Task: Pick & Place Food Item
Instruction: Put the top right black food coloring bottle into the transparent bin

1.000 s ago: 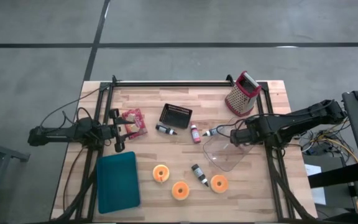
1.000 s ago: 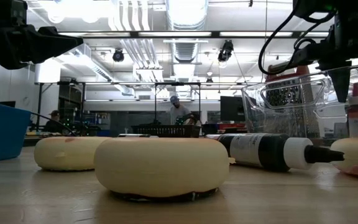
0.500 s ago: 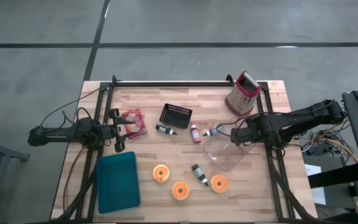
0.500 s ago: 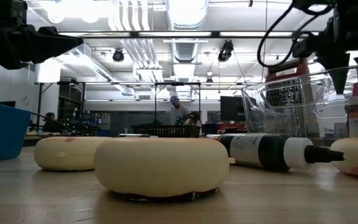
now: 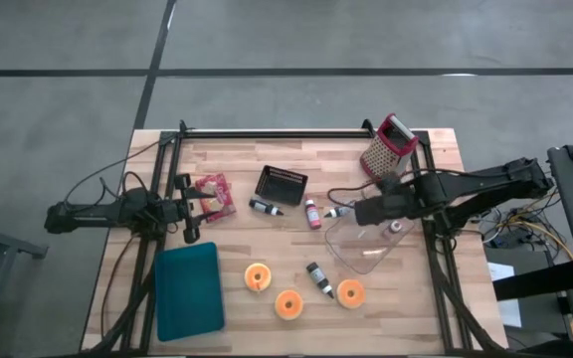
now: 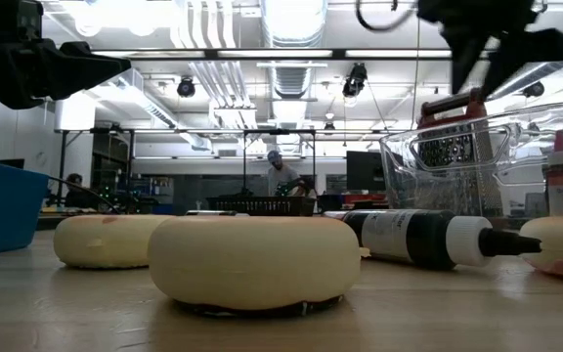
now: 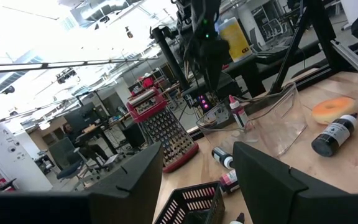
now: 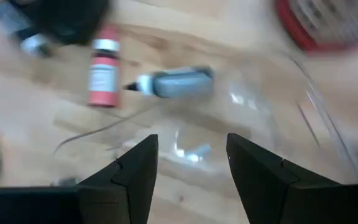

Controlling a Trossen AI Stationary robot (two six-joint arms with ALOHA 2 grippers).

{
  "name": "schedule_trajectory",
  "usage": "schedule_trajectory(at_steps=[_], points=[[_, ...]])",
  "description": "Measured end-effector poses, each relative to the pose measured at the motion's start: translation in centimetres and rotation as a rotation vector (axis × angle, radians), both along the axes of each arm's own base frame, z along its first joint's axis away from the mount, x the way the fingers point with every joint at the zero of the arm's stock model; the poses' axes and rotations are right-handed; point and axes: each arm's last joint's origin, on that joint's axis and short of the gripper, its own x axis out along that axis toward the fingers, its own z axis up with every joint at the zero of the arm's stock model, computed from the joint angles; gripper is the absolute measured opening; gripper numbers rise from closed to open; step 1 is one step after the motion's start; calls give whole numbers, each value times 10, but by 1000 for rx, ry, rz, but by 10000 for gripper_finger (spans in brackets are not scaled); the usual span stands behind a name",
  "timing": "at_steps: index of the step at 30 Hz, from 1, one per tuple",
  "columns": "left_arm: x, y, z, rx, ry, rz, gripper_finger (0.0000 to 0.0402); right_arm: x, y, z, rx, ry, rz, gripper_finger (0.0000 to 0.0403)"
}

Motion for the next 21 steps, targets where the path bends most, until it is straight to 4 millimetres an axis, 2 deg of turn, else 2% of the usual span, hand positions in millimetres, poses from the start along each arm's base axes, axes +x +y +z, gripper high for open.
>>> schedule_trajectory(at_steps=[5, 8, 14, 21], points=[[0, 0, 0, 0, 2, 0, 200, 22, 2, 4, -250, 110, 423, 185], [0, 0, 0, 0, 3, 0, 200, 35, 3, -1, -360, 218, 598, 185], [0, 0, 0, 0, 3, 0, 200, 65, 4, -20, -503, 402, 841, 185], [0, 0, 0, 0, 3, 0, 200, 102, 1, -31, -543, 455, 1003, 185]])
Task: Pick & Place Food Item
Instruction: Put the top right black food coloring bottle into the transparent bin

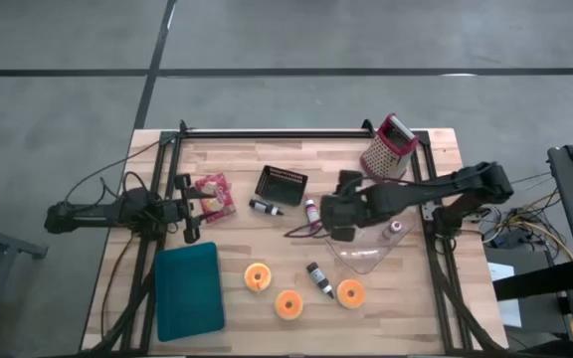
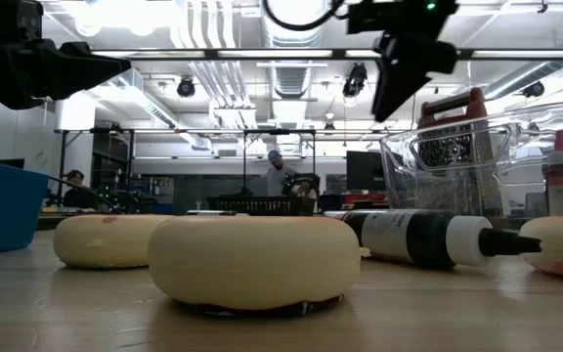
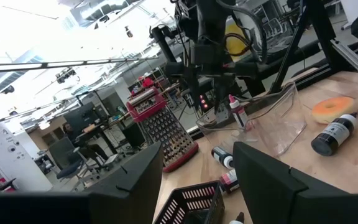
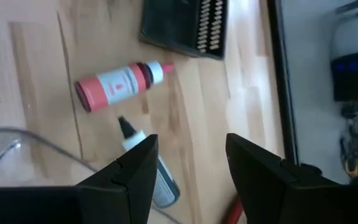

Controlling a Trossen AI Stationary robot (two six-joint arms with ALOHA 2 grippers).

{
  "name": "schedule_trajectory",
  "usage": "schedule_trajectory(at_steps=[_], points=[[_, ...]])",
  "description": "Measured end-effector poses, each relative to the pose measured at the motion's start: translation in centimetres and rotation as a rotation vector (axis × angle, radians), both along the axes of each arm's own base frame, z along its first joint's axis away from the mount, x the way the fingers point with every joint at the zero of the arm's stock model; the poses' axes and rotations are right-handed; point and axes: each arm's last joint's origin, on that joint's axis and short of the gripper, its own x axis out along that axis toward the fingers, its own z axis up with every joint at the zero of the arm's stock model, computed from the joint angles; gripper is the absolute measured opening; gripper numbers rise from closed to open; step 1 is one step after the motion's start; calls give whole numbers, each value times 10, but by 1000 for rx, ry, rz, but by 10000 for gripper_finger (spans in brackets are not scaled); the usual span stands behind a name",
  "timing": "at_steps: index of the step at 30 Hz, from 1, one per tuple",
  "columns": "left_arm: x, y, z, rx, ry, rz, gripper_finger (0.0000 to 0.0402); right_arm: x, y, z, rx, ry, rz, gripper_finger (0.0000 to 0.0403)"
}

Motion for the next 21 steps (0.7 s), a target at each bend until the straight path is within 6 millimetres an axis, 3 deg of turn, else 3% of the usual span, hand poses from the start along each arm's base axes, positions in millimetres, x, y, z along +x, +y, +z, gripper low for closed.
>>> schedule_trajectory(at_steps=[5, 12, 21], points=[[0, 0, 0, 0, 2, 0, 200, 14, -11, 5, 75, 31, 65, 185], [0, 0, 0, 0, 2, 0, 200, 18, -25, 2, 255, 27, 127, 185], [0, 0, 0, 0, 1, 0, 200, 17, -48, -6, 276, 101, 266, 185]])
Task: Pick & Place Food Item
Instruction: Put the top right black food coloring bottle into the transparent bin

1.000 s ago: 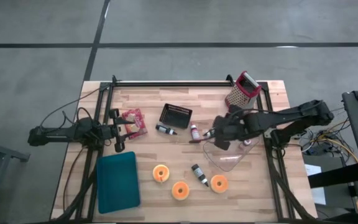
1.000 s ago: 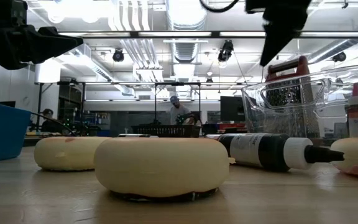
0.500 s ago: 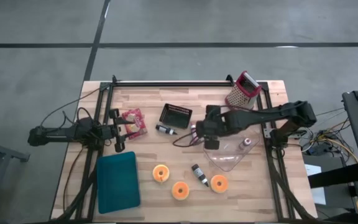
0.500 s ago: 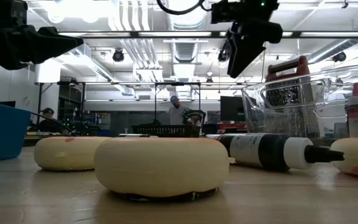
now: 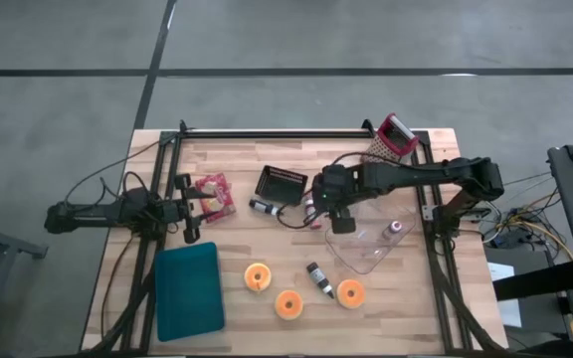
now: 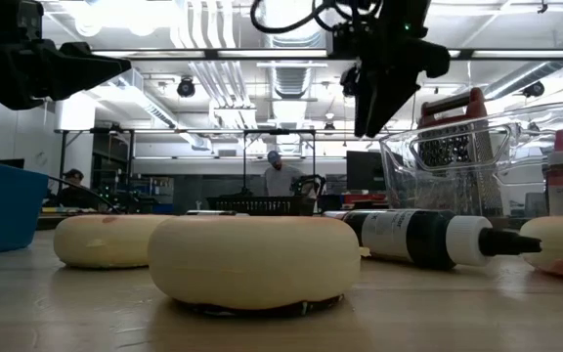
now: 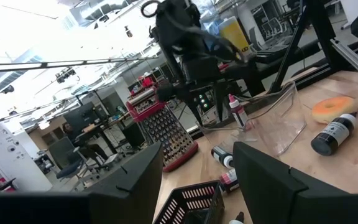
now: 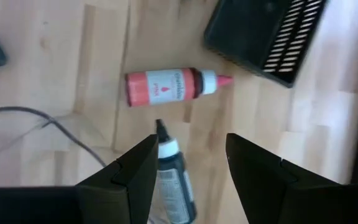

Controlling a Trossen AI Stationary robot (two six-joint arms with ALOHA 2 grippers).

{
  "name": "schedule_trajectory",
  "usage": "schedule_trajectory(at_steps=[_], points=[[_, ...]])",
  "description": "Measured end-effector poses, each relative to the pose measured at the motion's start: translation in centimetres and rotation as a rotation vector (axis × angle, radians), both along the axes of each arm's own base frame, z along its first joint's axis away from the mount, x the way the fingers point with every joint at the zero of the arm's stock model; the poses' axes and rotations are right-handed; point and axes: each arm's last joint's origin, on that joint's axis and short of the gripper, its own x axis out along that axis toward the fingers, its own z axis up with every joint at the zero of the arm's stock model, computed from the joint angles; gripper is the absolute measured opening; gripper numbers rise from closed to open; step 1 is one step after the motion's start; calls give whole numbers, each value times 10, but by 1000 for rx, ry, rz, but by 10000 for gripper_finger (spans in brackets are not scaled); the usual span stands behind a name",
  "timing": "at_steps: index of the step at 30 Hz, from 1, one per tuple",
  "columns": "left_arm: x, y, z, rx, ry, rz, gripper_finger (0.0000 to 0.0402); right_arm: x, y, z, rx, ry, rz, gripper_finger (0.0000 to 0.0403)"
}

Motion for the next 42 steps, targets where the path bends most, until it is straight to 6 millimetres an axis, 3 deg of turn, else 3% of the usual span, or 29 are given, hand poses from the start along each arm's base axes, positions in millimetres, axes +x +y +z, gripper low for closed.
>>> schedule_trajectory(at_steps=[7, 17, 27, 42], points=[[0, 0, 0, 0, 0, 0, 200, 1, -15, -15, 79, -48, -15, 185], [0, 0, 0, 0, 1, 0, 200, -2, -14, -34, 81, -36, 5, 185], [0, 0, 0, 0, 0, 0, 200, -9, -13, -67, 131, -70, 3, 185], [0, 0, 0, 0, 1, -1, 200, -15, -12, -91, 126, -122, 11, 185]])
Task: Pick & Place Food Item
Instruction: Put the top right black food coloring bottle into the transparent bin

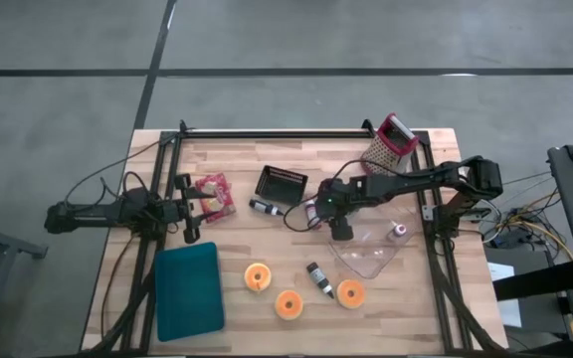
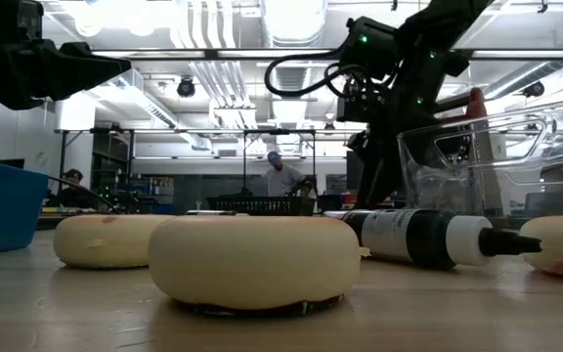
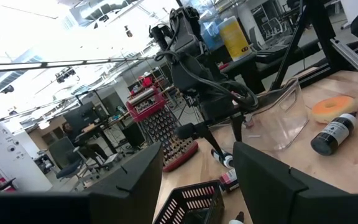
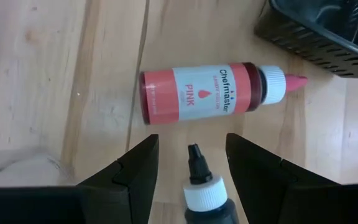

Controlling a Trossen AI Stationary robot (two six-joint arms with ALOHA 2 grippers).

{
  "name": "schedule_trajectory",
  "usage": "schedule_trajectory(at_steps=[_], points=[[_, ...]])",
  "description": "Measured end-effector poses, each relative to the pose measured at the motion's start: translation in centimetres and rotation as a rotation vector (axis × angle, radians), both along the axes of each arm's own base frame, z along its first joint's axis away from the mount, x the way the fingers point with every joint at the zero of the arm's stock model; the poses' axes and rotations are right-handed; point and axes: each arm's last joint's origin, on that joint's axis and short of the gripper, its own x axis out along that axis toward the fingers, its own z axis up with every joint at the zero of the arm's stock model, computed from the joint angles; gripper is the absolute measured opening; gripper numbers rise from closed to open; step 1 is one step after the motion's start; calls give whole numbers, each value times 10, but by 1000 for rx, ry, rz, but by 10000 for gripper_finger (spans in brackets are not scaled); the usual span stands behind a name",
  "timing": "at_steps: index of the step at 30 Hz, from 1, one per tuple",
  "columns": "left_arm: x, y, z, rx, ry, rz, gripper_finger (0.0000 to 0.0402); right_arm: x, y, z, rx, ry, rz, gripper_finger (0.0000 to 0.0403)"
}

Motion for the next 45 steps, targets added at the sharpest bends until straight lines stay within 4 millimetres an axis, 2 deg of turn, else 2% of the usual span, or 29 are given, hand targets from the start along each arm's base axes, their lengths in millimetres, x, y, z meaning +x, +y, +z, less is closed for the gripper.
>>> schedule_trajectory(at_steps=[9, 18, 23, 27, 34, 39, 45], points=[[0, 0, 0, 0, 0, 1, 200, 5, -10, 12, -70, -7, 92, 185], [0, 0, 0, 0, 0, 0, 200, 7, -17, 24, -114, 16, 270, 185], [0, 0, 0, 0, -1, 0, 200, 7, -16, 23, -139, 22, 355, 185], [0, 0, 0, 0, -1, 0, 200, 9, -18, 13, -146, 85, 416, 185], [0, 0, 0, 0, 2, 0, 200, 33, -34, -3, -84, 292, 463, 185], [1, 0, -1, 0, 11, 0, 200, 47, -49, 1, -7, 414, 419, 185], [1, 0, -1, 0, 10, 0, 200, 58, -52, 5, 47, 432, 400, 185]])
